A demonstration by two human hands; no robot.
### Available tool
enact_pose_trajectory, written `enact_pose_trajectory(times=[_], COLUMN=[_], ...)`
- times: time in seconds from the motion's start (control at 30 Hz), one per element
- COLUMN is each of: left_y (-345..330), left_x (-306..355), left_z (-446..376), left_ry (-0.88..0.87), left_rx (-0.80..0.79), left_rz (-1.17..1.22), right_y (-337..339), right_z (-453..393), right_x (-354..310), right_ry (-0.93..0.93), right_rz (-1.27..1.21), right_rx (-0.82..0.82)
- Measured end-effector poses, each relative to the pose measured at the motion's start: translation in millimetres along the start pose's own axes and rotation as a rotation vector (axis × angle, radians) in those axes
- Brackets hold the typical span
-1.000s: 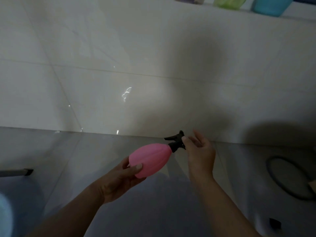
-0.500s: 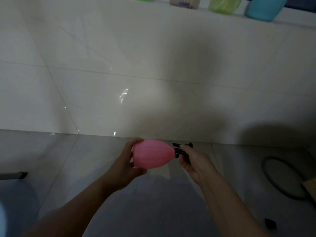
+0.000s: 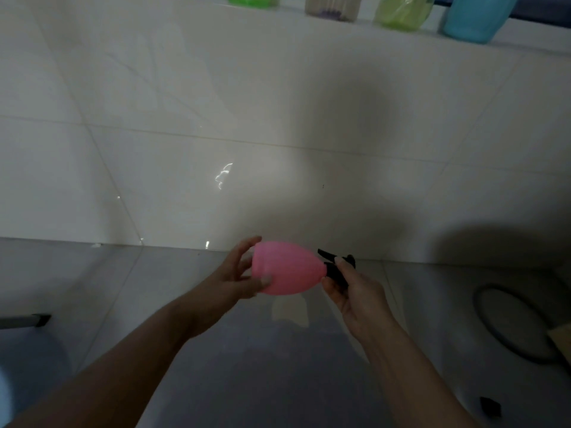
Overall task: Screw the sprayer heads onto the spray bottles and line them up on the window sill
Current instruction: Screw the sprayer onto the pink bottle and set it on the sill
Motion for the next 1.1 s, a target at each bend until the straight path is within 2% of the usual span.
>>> enact_pose_trajectory(times=[0.07, 0.13, 0.2, 0.27, 0.33, 0.4, 0.47, 0.57, 0.63, 0.73, 0.77, 0.8, 0.83, 0.97, 1.0, 1.1], left_y=[-5.7, -4.7, -2.6, -7.3, -8.9, -9.6, -10.0, -12.3, -14.9, -25.4, -31.7, -35.6, -37.3, -43.9, -49.2, -66.3], left_x=[4.9, 10.8, 11.0, 5.8, -7.3, -21.3, -22.0, -7.4, 8.8, 46.7, 50.7, 48.4, 43.8, 19.6, 18.8, 49.8], left_z=[0.8, -0.8, -6.7, -9.1, -4.4, 4.1, 10.9, 12.2, 10.3, 25.2, 30.3, 31.1, 27.8, 15.2, 14.3, 5.8], left_ry=[-0.025, -0.039, 0.012, 0.102, 0.261, 0.377, 0.366, 0.149, -0.097, -0.598, -0.7, -0.717, -0.639, -0.024, 0.029, -0.048], left_rx=[-0.037, 0.03, 0.092, 0.077, 0.069, -0.006, -0.114, -0.164, -0.06, 0.155, 0.175, 0.159, 0.122, 0.037, -0.005, -0.02], left_rz=[0.035, 0.16, 0.361, 0.435, 0.373, 0.226, 0.16, 0.03, -0.199, -0.659, -0.748, -0.749, -0.676, -0.078, -0.015, -0.01], right_y=[2.3, 1.0, -2.6, -6.6, -6.1, -0.5, 5.1, 11.4, 12.8, 14.0, 15.0, 15.5, 14.6, -7.7, -14.5, -38.7], right_z=[0.4, 1.3, 2.5, 3.8, 4.2, 3.6, 3.5, 2.2, 2.6, 3.5, 4.0, 5.0, 6.3, 18.9, 25.1, 50.1], right_x=[1.6, 1.8, -0.2, -2.7, -7.5, -14.8, -23.1, -32.2, -35.6, -39.7, -42.3, -45.6, -51.0, -77.1, -87.1, -133.1], right_ry=[-0.024, -0.019, 0.002, 0.03, 0.068, 0.112, 0.145, 0.177, 0.188, 0.195, 0.201, 0.213, 0.234, 0.368, 0.416, 0.593], right_rz=[-0.003, -0.019, -0.032, -0.029, -0.03, -0.018, 0.012, 0.046, 0.062, 0.054, 0.047, 0.039, 0.035, 0.118, 0.143, 0.203], right_rx=[0.02, 0.022, 0.015, 0.003, 0.013, 0.035, 0.051, 0.108, 0.145, 0.18, 0.194, 0.202, 0.198, 0.054, 0.021, -0.03])
Point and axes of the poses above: each hand's wrist, its own z-axis away from the middle knuckle, its own y-axis out of the back of the hand, x = y × z, the point moved 10 cm from there along -z, towards the middle knuckle, and after that the axes turned 8 degrees about x, right-handed, at the moved point
